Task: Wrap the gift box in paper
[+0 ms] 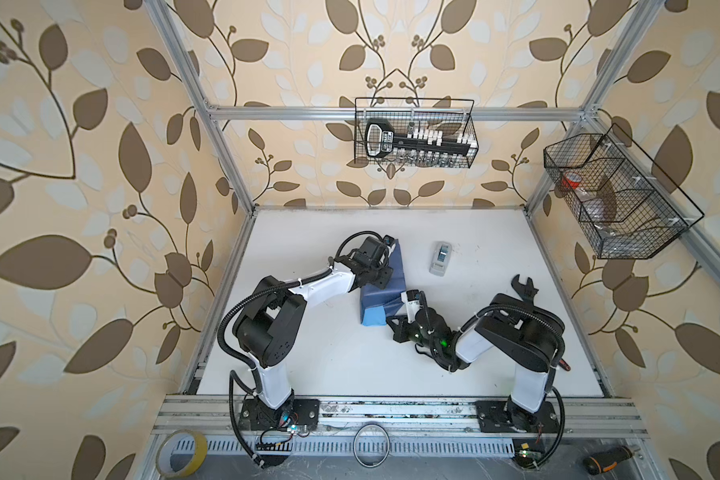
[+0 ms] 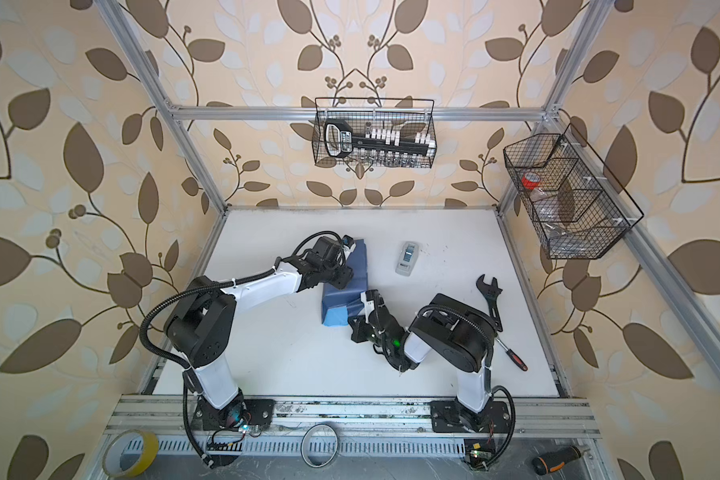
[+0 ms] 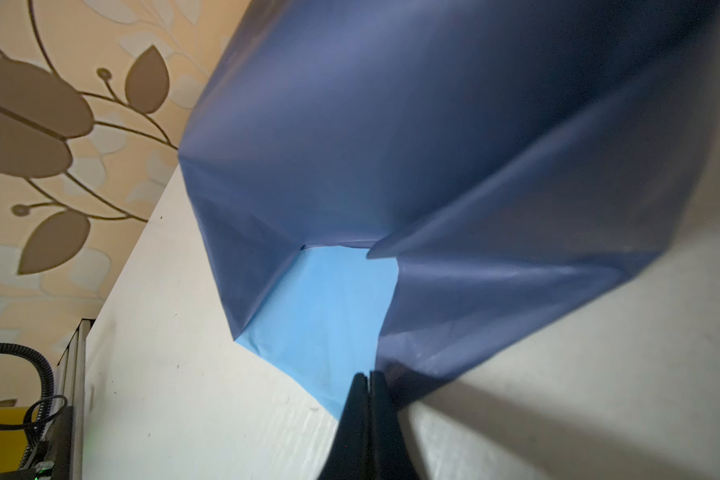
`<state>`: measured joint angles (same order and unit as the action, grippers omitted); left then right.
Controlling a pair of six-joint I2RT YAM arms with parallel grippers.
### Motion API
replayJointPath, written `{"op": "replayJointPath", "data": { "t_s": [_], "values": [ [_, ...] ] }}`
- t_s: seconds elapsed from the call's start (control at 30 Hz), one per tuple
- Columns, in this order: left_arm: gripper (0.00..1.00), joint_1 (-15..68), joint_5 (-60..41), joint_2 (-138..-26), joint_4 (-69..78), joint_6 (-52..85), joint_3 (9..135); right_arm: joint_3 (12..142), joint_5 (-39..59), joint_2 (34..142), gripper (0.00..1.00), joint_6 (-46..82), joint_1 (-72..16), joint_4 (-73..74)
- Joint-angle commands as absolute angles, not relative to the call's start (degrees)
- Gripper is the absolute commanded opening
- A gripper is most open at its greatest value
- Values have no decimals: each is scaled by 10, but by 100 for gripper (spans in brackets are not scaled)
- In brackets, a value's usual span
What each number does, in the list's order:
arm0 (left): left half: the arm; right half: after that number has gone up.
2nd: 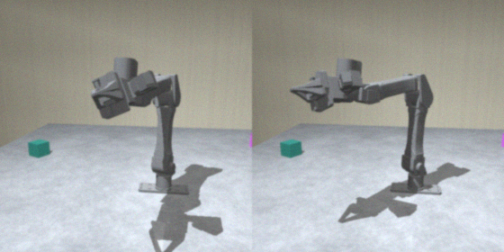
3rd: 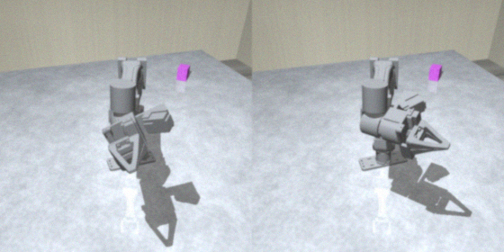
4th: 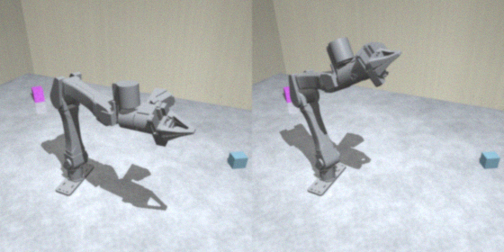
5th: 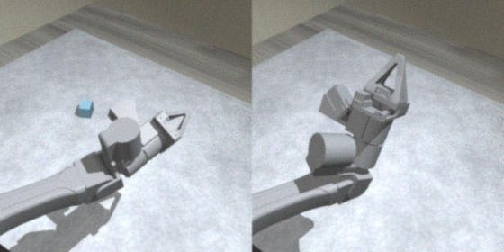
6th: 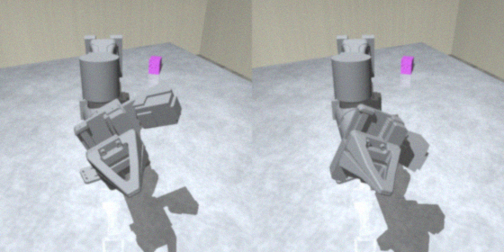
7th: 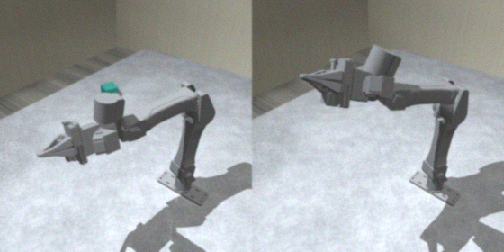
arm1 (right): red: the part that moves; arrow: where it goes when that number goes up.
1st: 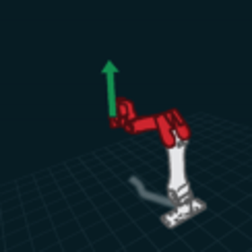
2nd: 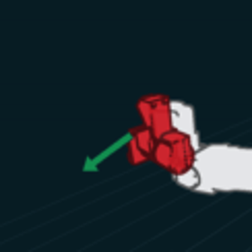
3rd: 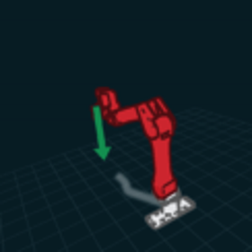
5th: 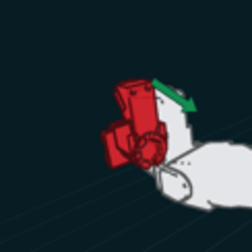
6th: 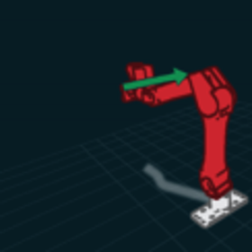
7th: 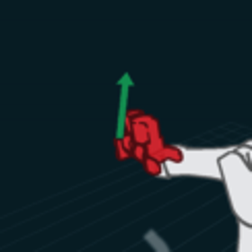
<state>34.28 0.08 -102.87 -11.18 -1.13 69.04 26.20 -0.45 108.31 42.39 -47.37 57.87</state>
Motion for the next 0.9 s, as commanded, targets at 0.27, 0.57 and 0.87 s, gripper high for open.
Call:
{"op": "replayJointPath", "data": {
  "t_s": [0.27, 0.57, 0.87],
  "values": [
    [53, 341, -17, -1071, -196, -4, 675, 272, 50, 1099, 4, 439, -411, 515],
    [53, 341, -19, -1071, -197, -4, 673, 283, 22, 1101, 4, 455, -382, 488],
    [54, 341, -21, -1073, -198, -1, 680, 281, 34, 1066, 5, 452, -359, 482]
  ]
}}
